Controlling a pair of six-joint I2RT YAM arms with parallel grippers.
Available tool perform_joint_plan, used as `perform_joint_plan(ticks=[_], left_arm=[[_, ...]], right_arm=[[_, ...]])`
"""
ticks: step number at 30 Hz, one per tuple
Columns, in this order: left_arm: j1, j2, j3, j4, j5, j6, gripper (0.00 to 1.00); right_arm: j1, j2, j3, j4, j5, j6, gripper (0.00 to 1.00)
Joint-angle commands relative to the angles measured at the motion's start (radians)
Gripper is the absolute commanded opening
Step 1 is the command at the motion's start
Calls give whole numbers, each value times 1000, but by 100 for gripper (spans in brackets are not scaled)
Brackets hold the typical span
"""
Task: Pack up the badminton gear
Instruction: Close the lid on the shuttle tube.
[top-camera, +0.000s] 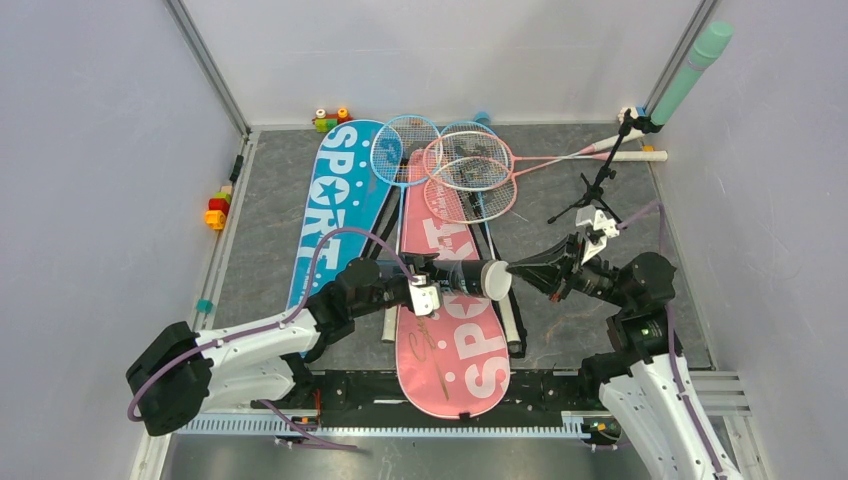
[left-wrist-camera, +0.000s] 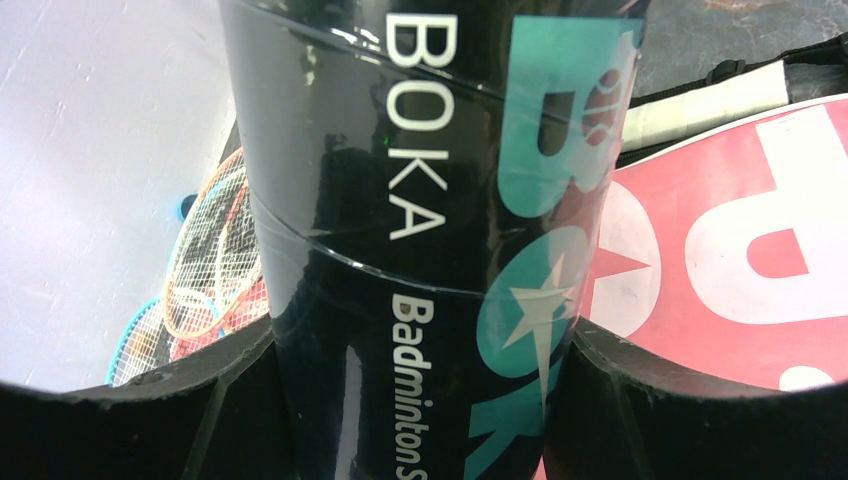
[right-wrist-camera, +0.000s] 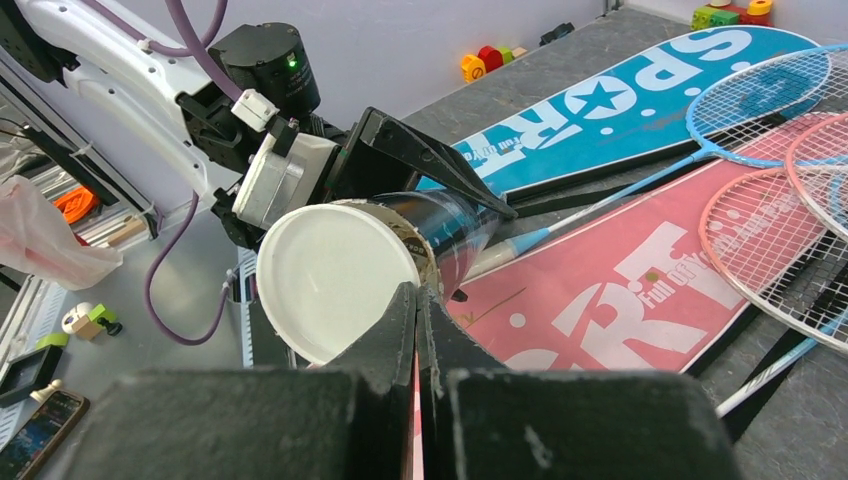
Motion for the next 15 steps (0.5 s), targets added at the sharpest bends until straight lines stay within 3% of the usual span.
perform_joint_plan(ticks=[1, 15], left_arm=[[3, 3, 2, 38, 77, -31, 2], [3, 13, 27, 18, 70, -58, 2]], right_arm=[[-1, 21, -4, 92, -30, 33, 0], [1, 55, -14, 46, -21, -38, 1]])
